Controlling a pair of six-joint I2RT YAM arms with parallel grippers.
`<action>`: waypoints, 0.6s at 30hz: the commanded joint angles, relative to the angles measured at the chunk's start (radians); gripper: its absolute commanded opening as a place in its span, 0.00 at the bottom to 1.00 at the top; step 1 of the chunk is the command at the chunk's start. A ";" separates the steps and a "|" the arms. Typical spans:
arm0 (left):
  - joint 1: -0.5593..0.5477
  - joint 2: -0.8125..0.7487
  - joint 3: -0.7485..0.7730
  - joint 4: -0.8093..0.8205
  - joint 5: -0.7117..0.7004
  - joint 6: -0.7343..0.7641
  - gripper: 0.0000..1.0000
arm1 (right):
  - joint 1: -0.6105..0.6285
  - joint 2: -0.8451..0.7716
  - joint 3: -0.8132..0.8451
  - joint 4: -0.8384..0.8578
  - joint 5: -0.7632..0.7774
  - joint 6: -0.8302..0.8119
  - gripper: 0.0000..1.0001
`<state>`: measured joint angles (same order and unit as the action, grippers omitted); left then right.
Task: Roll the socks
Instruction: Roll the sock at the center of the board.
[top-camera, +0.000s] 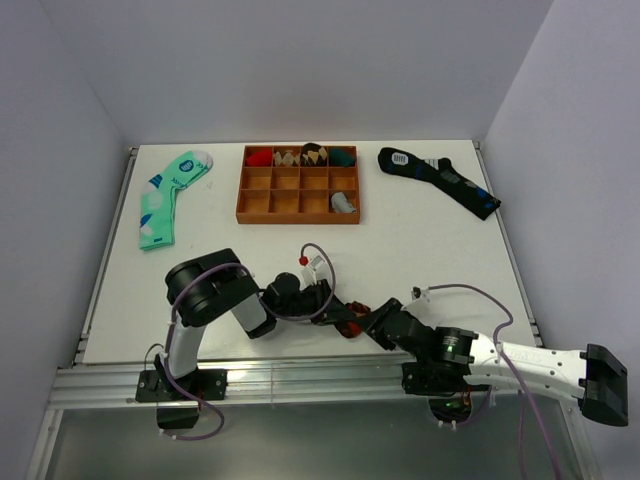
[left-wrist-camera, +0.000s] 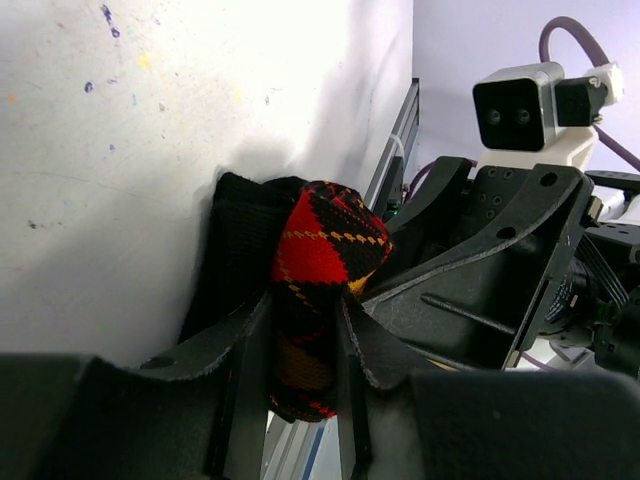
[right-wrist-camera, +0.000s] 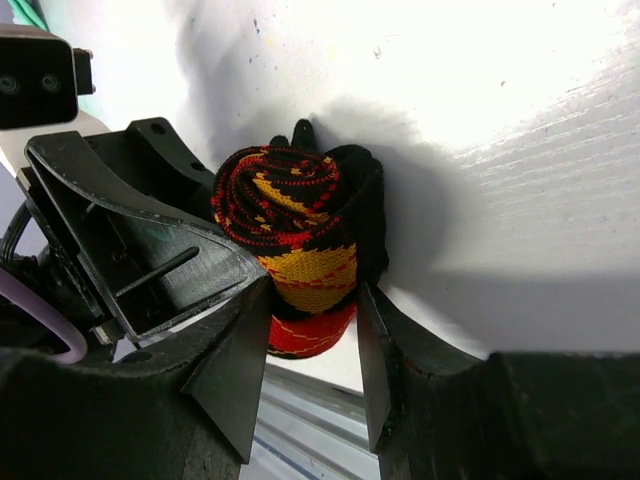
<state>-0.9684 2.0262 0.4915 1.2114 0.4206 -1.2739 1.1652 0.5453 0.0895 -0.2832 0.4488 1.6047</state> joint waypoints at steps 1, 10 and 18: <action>-0.007 0.103 -0.061 -0.539 0.044 0.125 0.00 | -0.010 0.056 -0.043 -0.057 0.168 -0.046 0.46; 0.034 0.138 -0.028 -0.605 0.095 0.145 0.00 | -0.009 0.223 0.001 0.005 0.139 -0.061 0.48; 0.051 0.123 0.024 -0.785 0.067 0.202 0.00 | -0.007 0.222 0.004 0.033 0.110 -0.101 0.52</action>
<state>-0.8940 2.0296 0.5709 1.0264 0.5613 -1.2598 1.1671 0.7269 0.1173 -0.1680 0.4931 1.5631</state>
